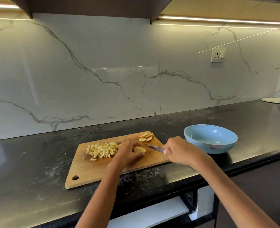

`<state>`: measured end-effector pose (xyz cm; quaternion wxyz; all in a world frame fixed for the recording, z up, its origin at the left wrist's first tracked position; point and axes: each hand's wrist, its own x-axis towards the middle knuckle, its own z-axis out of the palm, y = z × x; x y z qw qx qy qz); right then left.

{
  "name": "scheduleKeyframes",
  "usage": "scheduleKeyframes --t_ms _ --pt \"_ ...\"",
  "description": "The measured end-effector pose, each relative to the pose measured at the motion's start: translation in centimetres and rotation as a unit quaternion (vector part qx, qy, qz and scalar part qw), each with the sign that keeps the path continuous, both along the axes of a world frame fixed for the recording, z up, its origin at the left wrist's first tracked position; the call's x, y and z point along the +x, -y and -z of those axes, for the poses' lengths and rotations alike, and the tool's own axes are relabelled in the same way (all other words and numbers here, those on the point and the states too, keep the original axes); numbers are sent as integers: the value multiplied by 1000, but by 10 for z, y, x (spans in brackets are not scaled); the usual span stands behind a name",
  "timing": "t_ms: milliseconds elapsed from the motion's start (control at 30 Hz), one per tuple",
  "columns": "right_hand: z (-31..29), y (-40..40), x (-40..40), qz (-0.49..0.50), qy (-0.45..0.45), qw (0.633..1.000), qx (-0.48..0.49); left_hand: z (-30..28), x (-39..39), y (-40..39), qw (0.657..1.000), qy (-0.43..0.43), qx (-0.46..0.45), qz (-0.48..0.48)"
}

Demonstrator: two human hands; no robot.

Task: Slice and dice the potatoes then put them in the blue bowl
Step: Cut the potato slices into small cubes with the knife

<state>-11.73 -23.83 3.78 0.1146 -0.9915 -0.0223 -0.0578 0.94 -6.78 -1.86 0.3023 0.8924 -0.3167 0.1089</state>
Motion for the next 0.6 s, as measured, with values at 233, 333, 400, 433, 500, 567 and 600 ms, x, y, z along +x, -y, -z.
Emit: scheduleKeyframes --t_ms 233,333,400,433,500,567,600 --pt "5 -1 9 9 -6 1000 10 -2 3 -1 998 -42 31 26" --pt "9 0 12 21 -8 1000 14 -6 3 0 994 -73 58 53" --pt "12 1 14 30 -10 999 19 -7 3 1 992 -81 71 61" --pt "12 1 14 35 -11 999 18 -7 4 2 992 -81 76 62" --pt "14 1 13 39 -13 999 7 -6 5 3 992 -76 80 61" --pt "15 1 12 41 -13 999 -3 -4 6 4 993 -69 78 55" --pt "15 1 12 42 -12 999 -4 -4 7 4 994 -65 77 52"
